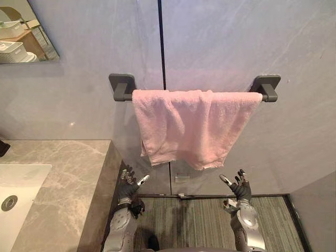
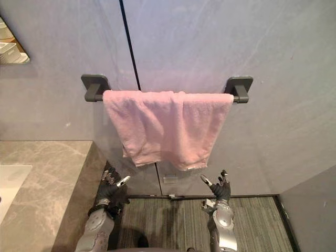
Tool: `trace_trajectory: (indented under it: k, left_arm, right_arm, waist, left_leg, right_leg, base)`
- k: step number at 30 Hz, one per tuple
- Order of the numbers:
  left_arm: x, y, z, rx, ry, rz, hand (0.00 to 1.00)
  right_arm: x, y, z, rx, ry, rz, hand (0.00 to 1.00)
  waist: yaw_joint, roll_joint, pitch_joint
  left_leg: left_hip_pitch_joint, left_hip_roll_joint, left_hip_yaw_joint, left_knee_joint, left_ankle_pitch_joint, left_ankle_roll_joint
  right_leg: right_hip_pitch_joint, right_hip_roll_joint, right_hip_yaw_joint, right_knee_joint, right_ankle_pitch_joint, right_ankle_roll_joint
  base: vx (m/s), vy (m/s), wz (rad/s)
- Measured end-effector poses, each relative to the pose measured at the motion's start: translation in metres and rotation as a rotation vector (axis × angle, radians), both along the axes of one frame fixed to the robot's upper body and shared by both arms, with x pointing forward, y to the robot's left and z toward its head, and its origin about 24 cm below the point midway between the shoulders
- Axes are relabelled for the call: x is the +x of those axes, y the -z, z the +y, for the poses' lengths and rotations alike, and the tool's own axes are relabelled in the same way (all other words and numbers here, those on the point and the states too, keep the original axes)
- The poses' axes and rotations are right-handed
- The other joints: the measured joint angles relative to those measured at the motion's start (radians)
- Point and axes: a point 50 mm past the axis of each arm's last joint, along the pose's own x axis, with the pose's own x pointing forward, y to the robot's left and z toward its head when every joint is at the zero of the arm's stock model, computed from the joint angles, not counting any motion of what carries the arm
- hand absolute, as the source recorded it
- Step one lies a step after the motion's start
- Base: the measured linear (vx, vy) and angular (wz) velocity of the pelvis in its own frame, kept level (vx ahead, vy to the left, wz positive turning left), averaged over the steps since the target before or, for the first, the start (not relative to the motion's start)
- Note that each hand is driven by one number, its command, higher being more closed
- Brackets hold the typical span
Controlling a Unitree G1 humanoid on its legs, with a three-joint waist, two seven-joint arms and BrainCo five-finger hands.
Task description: Organize washtable
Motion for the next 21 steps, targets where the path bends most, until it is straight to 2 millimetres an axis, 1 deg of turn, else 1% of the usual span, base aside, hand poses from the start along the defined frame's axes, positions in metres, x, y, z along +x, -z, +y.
trace_trajectory:
  k: [1,2,6,9,10,12,13,14,15,16,17,18,21]
  left_arm:
    - [0.000,-0.004,0.002,-0.004,-0.018,-0.016,0.00]
    - [-0.001,-0.011,0.006,-0.004,-0.056,-0.049,0.00]
    - [-0.001,-0.032,0.014,0.002,-0.117,-0.139,0.00]
    - [-0.003,-0.063,0.021,0.032,-0.196,-0.266,0.00]
    - [-0.004,-0.069,0.023,0.040,-0.214,-0.295,0.00]
    - [-0.006,-0.090,0.028,0.053,-0.270,-0.391,0.00]
    - [-0.008,-0.100,0.031,0.059,-0.297,-0.436,0.00]
    - [-0.010,-0.105,0.033,0.065,-0.309,-0.463,0.00]
    - [-0.014,-0.120,0.037,0.079,-0.337,-0.530,0.00]
    - [-0.016,-0.127,0.040,0.087,-0.355,-0.566,0.00]
    - [-0.020,-0.140,0.042,0.109,-0.370,-0.625,0.00]
    - [-0.021,-0.146,0.042,0.115,-0.372,-0.655,0.00]
    - [-0.029,-0.178,0.042,0.174,-0.382,-0.818,0.00]
  right_arm:
    - [-0.001,-0.003,-0.003,-0.010,0.013,-0.009,0.00]
    - [-0.002,-0.009,-0.009,-0.031,0.043,-0.033,0.00]
    - [-0.005,-0.032,-0.025,-0.108,0.112,-0.111,0.00]
    - [-0.006,-0.067,-0.037,-0.206,0.167,-0.237,0.00]
    - [-0.006,-0.075,-0.039,-0.227,0.184,-0.267,0.00]
    - [-0.008,-0.097,-0.045,-0.280,0.220,-0.351,0.00]
    - [-0.008,-0.108,-0.046,-0.300,0.236,-0.398,0.00]
    - [-0.009,-0.115,-0.047,-0.315,0.244,-0.427,0.00]
    - [-0.011,-0.133,-0.048,-0.344,0.256,-0.505,0.00]
    - [-0.011,-0.142,-0.048,-0.359,0.260,-0.545,0.00]
    - [-0.013,-0.155,-0.046,-0.380,0.261,-0.614,0.00]
    - [-0.013,-0.161,-0.046,-0.387,0.262,-0.647,0.00]
    - [-0.013,-0.200,-0.034,-0.413,0.225,-0.871,0.00]
  waist:
    - [0.000,0.001,0.000]
    - [0.000,0.002,0.001]
    - [0.000,0.006,0.003]
    - [-0.002,0.010,0.007]
    - [-0.002,0.011,0.008]
    - [-0.002,0.010,0.010]
    - [-0.002,0.010,0.013]
    - [-0.002,0.009,0.014]
    - [-0.002,0.010,0.015]
    - [-0.002,0.010,0.015]
    - [-0.002,0.010,0.015]
    - [-0.002,0.010,0.015]
    - [-0.002,0.008,0.015]
  left_leg:
    - [0.001,0.000,0.001,0.000,-0.001,0.001]
    - [0.003,-0.001,0.005,0.000,-0.001,0.001]
    - [0.007,-0.001,0.008,0.000,-0.002,0.002]
    - [0.016,-0.001,0.013,0.000,-0.002,0.003]
    - [0.018,-0.001,0.014,0.000,-0.002,0.003]
    - [0.024,-0.001,0.014,0.000,-0.002,0.003]
    - [0.030,-0.001,0.013,0.000,-0.002,0.003]
    - [0.033,-0.001,0.013,0.000,-0.002,0.003]
    - [0.033,-0.001,0.012,0.000,-0.002,0.003]
    - [0.034,-0.001,0.012,0.000,-0.002,0.003]
    - [0.036,-0.002,0.012,0.000,-0.002,0.003]
    - [0.037,-0.002,0.012,0.000,-0.002,0.003]
    - [0.052,-0.004,0.010,0.004,-0.002,0.003]
  right_leg:
    - [0.000,0.000,0.001,0.001,0.000,0.001]
    - [0.000,-0.001,0.004,0.003,-0.001,0.002]
    - [-0.001,-0.002,0.008,0.007,-0.002,0.002]
    - [0.001,-0.002,0.013,0.014,-0.003,0.004]
    - [0.003,-0.003,0.014,0.015,-0.003,0.004]
    - [0.009,-0.003,0.013,0.016,-0.003,0.004]
    - [0.016,-0.003,0.013,0.015,-0.004,0.005]
    - [0.017,-0.003,0.013,0.017,-0.005,0.005]
    - [0.017,-0.003,0.013,0.019,-0.005,0.005]
    - [0.017,-0.003,0.013,0.019,-0.005,0.005]
    - [0.019,-0.004,0.013,0.021,-0.005,0.005]
    - [0.020,-0.004,0.013,0.021,-0.005,0.005]
    - [0.035,-0.005,0.011,0.021,-0.005,0.005]
  base:
    - [0.00,0.000,-0.06]
    - [0.00,0.000,-0.06]
    - [0.00,0.000,-0.02]
    - [-0.01,0.000,-0.05]
    - [-0.02,0.003,-0.04]
    - [-0.02,0.000,0.01]
    - [0.00,0.000,0.00]
    - [0.00,0.000,0.00]
    - [0.00,0.000,0.00]
    - [-0.03,0.000,0.00]
    - [0.00,0.000,0.00]
    - [0.00,0.000,0.00]
    - [0.00,0.000,0.00]
